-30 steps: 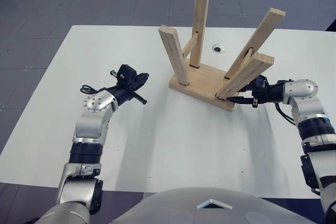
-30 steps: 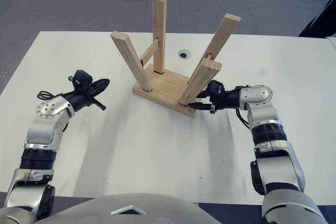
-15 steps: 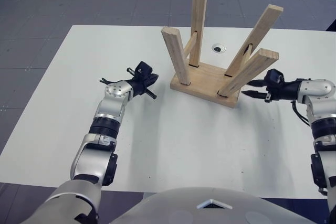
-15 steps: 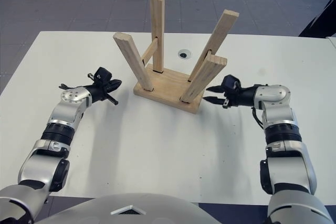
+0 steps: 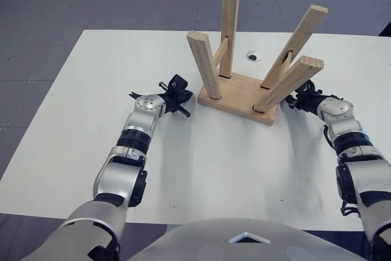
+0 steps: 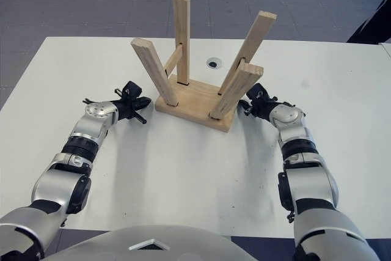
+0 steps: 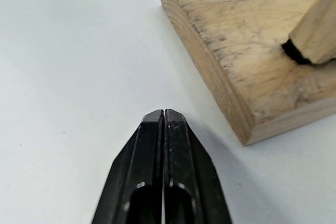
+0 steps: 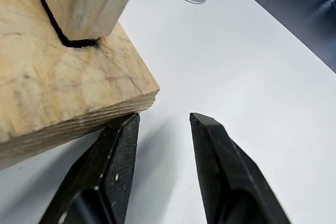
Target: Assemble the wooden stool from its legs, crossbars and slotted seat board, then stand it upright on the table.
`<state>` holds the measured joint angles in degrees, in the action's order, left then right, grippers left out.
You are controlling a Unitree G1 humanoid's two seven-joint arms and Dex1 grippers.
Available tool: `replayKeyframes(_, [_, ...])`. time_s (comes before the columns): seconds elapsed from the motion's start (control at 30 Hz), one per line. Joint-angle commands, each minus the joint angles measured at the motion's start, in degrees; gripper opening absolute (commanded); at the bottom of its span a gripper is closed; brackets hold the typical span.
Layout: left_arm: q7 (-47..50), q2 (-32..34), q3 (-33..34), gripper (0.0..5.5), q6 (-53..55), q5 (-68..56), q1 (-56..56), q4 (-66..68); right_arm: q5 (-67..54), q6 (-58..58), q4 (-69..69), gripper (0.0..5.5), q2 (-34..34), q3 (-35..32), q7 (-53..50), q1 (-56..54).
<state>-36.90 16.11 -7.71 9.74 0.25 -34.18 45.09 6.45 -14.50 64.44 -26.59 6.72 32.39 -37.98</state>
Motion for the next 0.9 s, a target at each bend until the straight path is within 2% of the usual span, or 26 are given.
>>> replayKeyframes(0.03, [-7.0,2.8,-1.1,0.1,3.4,-1.4,3.3,-8.0,1.3,1.0,2.9,1.77,5.0,1.1,-0.4,-2.0])
replayKeyframes(0.17, [-13.1,8.6,-0.8,0.1,11.5,-3.8,10.4,-23.8,1.6,0.8,4.3,1.77,8.2,1.4,-1.2,-4.6])
replayKeyframes(0.27, [-13.8,12.2,-0.4,0.1,17.0,-4.4,15.5,-34.1,1.5,1.3,5.6,1.77,9.2,0.8,-2.9,-5.7])
replayKeyframes(0.4, [-10.6,13.4,0.7,0.1,18.5,-3.6,17.0,-36.4,0.9,2.5,5.1,1.77,7.8,-0.7,-5.1,-5.8])
replayKeyframes(0.47, [-8.2,13.4,1.1,0.1,17.4,-2.6,16.1,-35.2,-2.1,6.1,2.2,1.77,5.7,-4.7,-8.3,-5.8])
replayKeyframes(0.5, [-6.7,13.3,1.7,0.1,16.9,-2.3,15.7,-34.8,-5.0,8.8,-2.7,1.77,4.7,-7.7,-8.8,-5.0])
replayKeyframes(0.57, [-4.7,13.1,2.9,0.1,16.9,-2.6,15.9,-35.6,-13.0,20.9,-23.5,1.77,3.7,-14.3,-8.9,-0.7])
replayKeyframes(0.63, [-3.6,13.2,3.9,0.1,17.3,-3.3,18.2,-37.9,-23.1,38.0,-48.2,1.77,3.6,-19.7,-11.5,3.0])
replayKeyframes(0.7, [-2.4,12.9,5.0,0.1,17.6,-4.1,20.3,-39.8,-35.5,51.0,-65.3,1.77,3.4,-24.7,-16.3,1.4])
replayKeyframes(0.8, [-0.9,12.2,6.0,0.1,17.9,-5.1,22.3,-42.0,-54.6,60.1,-79.2,1.77,2.5,-28.0,-21.9,-4.9])
replayKeyframes(0.9, [-0.2,11.6,5.8,0.1,18.1,-5.3,22.8,-42.6,-68.0,63.1,-87.1,1.77,1.8,-25.8,-23.9,-7.3])
